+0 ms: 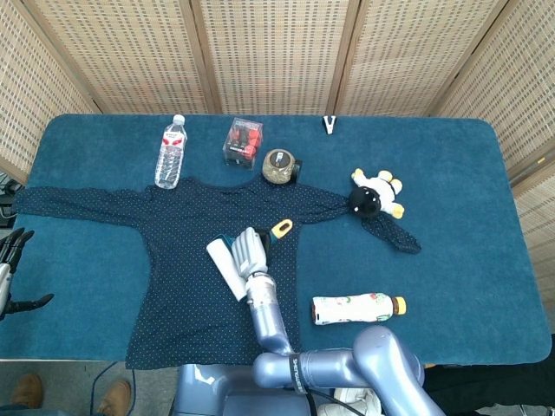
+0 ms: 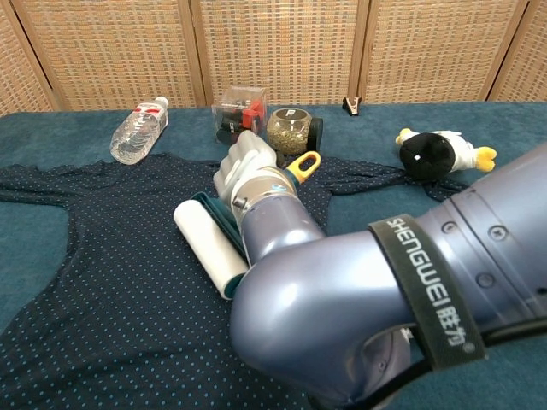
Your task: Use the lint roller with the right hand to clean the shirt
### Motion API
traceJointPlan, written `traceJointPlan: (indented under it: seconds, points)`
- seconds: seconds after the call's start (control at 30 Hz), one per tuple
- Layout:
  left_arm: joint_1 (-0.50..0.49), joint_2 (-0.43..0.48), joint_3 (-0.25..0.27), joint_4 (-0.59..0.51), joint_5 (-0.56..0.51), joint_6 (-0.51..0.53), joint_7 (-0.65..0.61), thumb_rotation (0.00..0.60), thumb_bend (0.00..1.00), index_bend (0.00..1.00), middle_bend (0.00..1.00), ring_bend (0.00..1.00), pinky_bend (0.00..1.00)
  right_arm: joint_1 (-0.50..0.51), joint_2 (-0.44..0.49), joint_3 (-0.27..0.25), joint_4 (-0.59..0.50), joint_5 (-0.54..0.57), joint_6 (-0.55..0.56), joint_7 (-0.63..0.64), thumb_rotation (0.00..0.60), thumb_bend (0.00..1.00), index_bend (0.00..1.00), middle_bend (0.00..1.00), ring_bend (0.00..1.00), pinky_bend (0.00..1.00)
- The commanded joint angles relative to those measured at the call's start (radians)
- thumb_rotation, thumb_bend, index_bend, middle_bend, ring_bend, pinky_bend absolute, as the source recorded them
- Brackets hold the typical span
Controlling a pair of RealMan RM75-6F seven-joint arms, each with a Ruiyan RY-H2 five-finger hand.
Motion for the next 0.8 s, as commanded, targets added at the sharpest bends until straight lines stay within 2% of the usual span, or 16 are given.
traceJointPlan:
  seconds: [0.03, 0.23, 0.47, 0.8]
  points:
    - [0.0, -0.001, 0.0, -0.001, -0.002, -0.001, 0.003, 0.6, 0.0, 0.0, 0.0, 0.0, 0.0, -0.033, 0.04, -0.02, 0.044, 0.009, -0.013, -0.019, 0.6, 0.92, 0.72, 1.0, 1.0, 1.0]
    - [-0.002, -0.004, -0.001, -0.002, -0.006, -0.002, 0.013, 0.6, 0.0, 0.0, 0.0, 0.0, 0.0, -0.084, 0.089, -0.05, 0.082, 0.009, -0.027, -0.025, 0.6, 0.91, 0.72, 1.0, 1.0, 1.0]
    - [-0.005, -0.009, -0.001, -0.008, -0.011, -0.003, 0.035, 0.6, 0.0, 0.0, 0.0, 0.0, 0.0, -0.121, 0.126, -0.067, 0.076, -0.001, -0.041, -0.022, 0.6, 0.9, 0.72, 1.0, 1.0, 1.0]
    - [-0.005, -0.012, -0.001, -0.011, -0.013, -0.003, 0.044, 0.6, 0.0, 0.0, 0.0, 0.0, 0.0, -0.117, 0.118, -0.056, 0.047, -0.012, -0.042, -0.031, 0.6, 0.9, 0.72, 1.0, 1.0, 1.0]
